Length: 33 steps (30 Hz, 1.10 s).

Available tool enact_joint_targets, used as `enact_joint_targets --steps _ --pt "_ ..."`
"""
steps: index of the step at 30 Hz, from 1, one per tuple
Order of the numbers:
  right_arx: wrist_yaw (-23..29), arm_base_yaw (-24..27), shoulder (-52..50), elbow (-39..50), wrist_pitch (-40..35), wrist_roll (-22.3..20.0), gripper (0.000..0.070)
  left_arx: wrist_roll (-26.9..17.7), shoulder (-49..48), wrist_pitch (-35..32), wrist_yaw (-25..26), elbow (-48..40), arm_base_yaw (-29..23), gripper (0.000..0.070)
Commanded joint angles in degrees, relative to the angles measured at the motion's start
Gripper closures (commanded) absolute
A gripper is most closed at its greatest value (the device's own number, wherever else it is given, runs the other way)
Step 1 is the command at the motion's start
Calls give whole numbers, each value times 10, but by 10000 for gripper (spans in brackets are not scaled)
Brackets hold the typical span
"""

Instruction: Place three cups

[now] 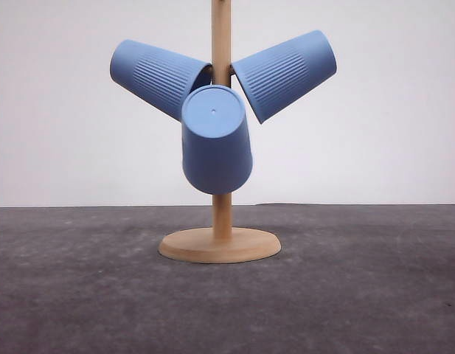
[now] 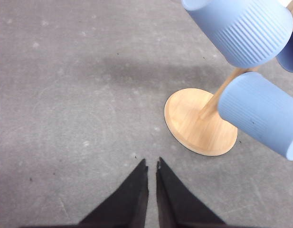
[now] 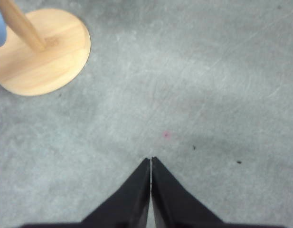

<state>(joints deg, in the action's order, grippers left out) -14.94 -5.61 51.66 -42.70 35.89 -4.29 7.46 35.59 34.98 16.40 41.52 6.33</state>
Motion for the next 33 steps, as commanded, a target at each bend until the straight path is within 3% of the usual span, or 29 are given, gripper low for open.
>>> enact_joint_targets --steps 1,9,12,16,24,33 --pt "0 -2 2 -5 -5 -3 700 -8 2 -3 -1 5 0 676" --pt "0 -2 2 -5 -5 -3 700 -11 -1 -3 -1 4 -2 677" --pt "-1 -2 2 -5 -5 -3 700 -48 -32 -13 0 -14 -13 676" --pt "0 -2 2 -5 -7 -3 700 -65 -116 -71 -12 -94 -25 676" --pt "0 -2 2 -5 -8 -3 700 -70 -284 -236 -110 -281 -27 676" --pt "-1 -2 2 -5 -8 -3 700 -68 -355 -274 -161 -387 -27 676"
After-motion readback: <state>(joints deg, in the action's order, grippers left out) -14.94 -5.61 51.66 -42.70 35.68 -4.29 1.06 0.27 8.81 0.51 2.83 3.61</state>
